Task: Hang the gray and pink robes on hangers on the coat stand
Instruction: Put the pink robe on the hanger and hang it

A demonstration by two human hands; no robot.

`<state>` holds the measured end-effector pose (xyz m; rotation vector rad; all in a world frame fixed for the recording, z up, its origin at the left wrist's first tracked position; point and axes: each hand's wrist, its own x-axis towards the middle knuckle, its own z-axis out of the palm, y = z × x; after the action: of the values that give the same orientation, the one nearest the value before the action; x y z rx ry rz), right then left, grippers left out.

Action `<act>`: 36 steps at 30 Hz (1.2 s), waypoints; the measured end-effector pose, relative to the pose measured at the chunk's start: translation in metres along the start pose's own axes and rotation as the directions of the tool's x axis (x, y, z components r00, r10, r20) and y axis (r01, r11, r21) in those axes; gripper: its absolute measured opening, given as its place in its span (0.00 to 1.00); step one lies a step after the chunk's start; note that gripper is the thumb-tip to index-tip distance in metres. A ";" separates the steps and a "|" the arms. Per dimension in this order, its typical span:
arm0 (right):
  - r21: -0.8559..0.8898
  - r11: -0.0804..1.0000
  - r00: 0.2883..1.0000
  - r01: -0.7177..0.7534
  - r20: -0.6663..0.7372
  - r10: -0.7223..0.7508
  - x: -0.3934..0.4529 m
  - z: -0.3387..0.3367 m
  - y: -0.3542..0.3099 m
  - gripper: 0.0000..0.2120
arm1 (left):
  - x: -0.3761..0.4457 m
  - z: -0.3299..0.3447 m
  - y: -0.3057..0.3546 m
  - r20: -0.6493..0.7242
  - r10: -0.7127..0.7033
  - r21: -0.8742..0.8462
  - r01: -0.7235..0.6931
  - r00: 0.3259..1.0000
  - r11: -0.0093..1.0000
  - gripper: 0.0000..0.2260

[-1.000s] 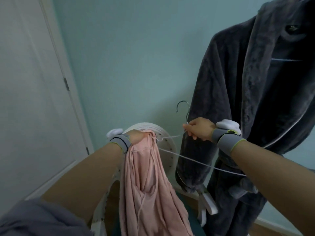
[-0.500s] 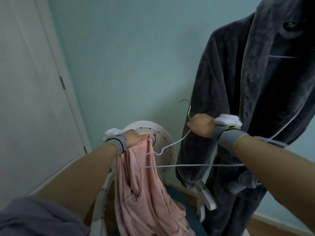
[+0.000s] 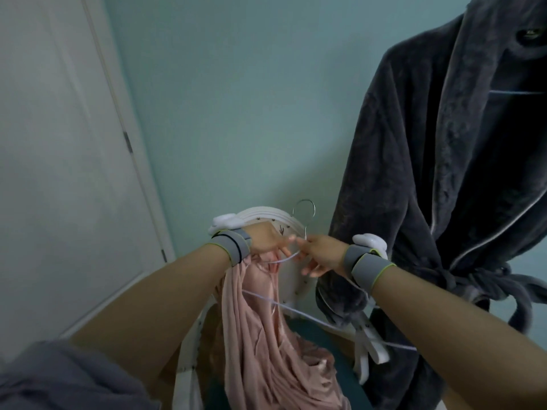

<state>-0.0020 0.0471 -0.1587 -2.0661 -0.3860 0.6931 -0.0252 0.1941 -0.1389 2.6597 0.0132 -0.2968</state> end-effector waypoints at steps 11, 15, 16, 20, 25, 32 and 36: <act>0.271 0.959 0.954 -0.080 0.300 -0.005 0.007 0.021 0.016 0.09 | -0.020 -0.011 -0.006 0.034 0.197 -0.077 -0.194 0.980 0.978 0.10; 0.381 0.924 0.943 -0.046 0.321 -0.085 0.012 0.028 0.015 0.08 | -0.033 -0.017 -0.006 0.052 0.267 -0.090 -0.262 0.962 0.961 0.09; 0.409 0.912 0.938 -0.035 0.329 -0.112 0.011 0.030 0.012 0.07 | -0.035 -0.019 -0.006 0.055 0.280 -0.085 -0.275 0.958 0.958 0.09; 0.435 0.900 0.947 0.022 0.280 -0.158 0.013 0.039 0.001 0.06 | -0.044 -0.022 -0.011 0.002 0.278 -0.080 -0.277 0.960 0.957 0.09; 0.421 0.900 0.971 0.114 0.143 -0.191 0.017 0.034 -0.002 0.04 | -0.047 -0.021 -0.011 -0.047 0.297 0.029 -0.296 0.954 0.955 0.09; 0.311 0.889 0.934 0.337 -0.233 -0.272 0.016 0.005 -0.013 0.16 | -0.058 0.014 -0.045 0.058 0.109 0.077 -0.113 0.992 0.991 0.11; 0.284 0.884 0.903 0.371 -0.330 -0.273 0.012 0.004 -0.018 0.18 | -0.055 0.007 -0.052 -0.027 0.080 0.117 -0.076 0.996 0.990 0.11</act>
<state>0.0046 0.0656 -0.1490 -1.6810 -0.4056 0.2329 -0.0839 0.2393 -0.1563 2.7721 -0.1009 -0.2370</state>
